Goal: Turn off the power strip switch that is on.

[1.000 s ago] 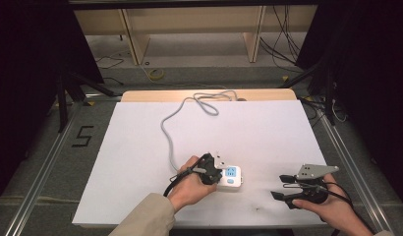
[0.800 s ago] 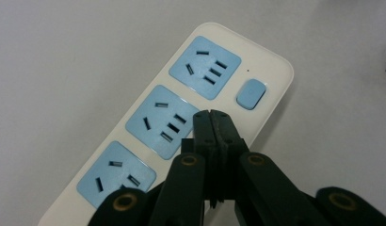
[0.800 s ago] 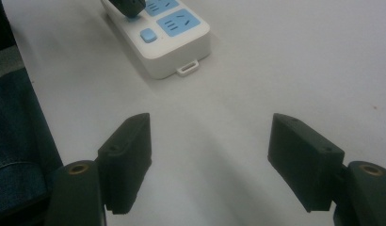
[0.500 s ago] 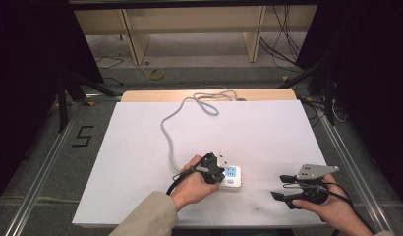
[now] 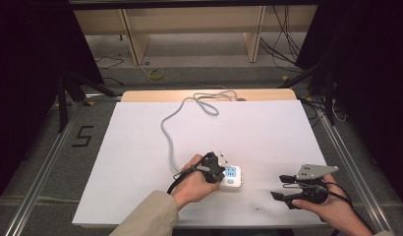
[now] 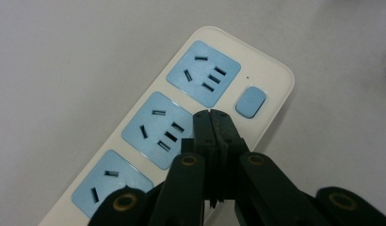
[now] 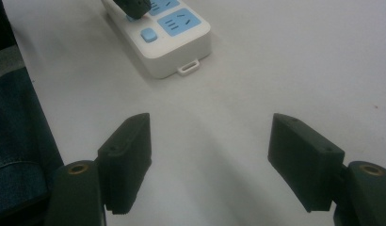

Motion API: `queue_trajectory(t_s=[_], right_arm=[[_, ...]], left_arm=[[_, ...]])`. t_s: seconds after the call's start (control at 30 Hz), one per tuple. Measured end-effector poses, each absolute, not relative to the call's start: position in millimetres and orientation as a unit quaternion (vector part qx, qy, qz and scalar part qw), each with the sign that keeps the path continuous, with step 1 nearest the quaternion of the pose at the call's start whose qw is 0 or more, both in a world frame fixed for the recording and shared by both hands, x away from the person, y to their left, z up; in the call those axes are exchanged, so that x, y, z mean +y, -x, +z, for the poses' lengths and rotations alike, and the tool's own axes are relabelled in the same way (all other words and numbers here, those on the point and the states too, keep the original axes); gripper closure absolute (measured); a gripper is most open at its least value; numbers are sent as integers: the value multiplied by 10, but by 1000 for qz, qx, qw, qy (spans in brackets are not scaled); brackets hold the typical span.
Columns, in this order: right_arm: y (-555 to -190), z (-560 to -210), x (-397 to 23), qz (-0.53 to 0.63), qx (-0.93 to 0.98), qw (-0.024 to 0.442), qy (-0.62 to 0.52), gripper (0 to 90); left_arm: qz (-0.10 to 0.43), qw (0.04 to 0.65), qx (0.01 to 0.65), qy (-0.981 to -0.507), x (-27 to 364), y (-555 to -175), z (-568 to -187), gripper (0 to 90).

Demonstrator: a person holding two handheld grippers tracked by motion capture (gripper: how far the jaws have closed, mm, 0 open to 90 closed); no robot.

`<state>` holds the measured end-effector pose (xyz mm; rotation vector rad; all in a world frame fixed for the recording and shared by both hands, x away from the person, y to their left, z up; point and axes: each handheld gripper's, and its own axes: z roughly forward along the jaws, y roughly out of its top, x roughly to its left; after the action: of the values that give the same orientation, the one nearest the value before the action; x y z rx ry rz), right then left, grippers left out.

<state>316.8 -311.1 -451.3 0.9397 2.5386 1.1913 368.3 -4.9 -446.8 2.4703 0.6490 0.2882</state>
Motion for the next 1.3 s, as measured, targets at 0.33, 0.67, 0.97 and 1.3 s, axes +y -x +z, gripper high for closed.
queue_trajectory(t_s=[0.33,0.67,0.97,1.3], right_arm=[[-3164,-4511,-3117,401,855,93,-317,309],[-3162,-4511,-3118,402,854,93,-317,309],[-3163,-4515,-3125,401,855,93,-317,309],[-3156,-4513,-3119,401,854,93,-317,309]], left_arm=[[111,277,239,-924,-61,-3676,-4466,900],[108,278,243,-923,-54,-3678,-4470,900],[104,279,249,-922,-53,-3682,-4469,900],[109,276,247,-922,-64,-3671,-4470,900]])
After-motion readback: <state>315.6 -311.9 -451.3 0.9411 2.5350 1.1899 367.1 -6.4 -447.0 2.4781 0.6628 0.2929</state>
